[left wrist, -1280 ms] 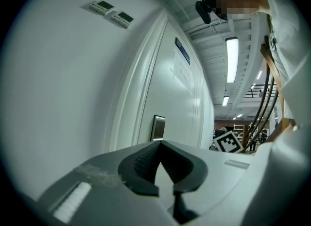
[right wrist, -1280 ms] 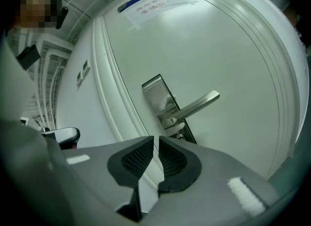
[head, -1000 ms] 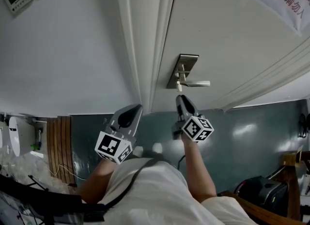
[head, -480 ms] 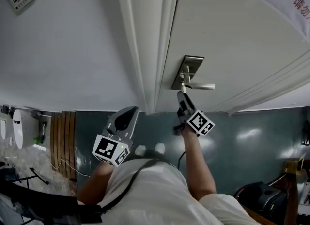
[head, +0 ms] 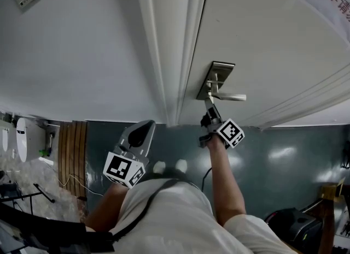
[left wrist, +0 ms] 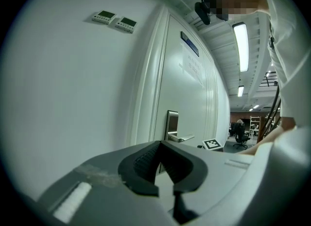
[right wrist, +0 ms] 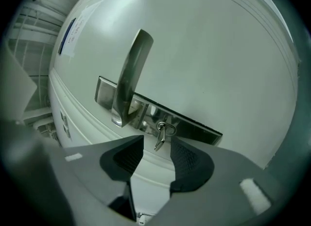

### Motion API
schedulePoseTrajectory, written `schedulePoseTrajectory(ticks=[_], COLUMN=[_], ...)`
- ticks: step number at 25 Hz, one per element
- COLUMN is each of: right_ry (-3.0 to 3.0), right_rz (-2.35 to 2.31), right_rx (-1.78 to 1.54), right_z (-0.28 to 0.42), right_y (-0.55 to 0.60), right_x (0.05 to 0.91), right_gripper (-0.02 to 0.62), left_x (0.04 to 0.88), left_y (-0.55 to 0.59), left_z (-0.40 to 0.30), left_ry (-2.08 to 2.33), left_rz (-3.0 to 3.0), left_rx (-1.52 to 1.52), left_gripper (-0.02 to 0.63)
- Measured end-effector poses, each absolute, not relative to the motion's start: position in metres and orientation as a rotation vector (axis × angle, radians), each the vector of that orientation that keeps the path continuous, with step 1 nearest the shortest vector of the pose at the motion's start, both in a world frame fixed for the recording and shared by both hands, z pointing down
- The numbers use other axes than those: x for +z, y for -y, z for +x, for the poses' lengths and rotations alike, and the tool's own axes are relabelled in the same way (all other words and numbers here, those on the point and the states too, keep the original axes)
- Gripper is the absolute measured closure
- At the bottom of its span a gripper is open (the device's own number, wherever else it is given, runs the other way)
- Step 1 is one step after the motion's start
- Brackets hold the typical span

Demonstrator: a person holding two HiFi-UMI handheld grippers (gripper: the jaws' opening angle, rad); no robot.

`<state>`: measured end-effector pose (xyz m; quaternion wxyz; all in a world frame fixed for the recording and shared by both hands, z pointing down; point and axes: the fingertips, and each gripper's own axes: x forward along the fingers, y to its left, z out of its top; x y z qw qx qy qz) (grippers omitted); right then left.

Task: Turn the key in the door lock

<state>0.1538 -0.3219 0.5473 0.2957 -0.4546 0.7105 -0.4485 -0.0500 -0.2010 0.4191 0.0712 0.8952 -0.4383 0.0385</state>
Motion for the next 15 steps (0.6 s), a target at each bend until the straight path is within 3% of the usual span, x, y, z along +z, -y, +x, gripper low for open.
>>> schedulePoseTrajectory(ticks=[9,15], right_ry=[-1.906,-1.931], right_rz=[-1.248,-1.316], right_rx=[-1.185,-1.186], right_z=[0.161,0.162], right_y=[0.322,0.323], right_x=[0.553,0.554], right_gripper=[0.528,0.536], left_x=[0.422,0.422], left_y=[0.199,0.200], left_z=[-0.063,-0.065], left_ry=[1.351,1.343], left_rz=[2.667,2.676], left_rx=[0.120,0.117], left_gripper=[0.600,0.600])
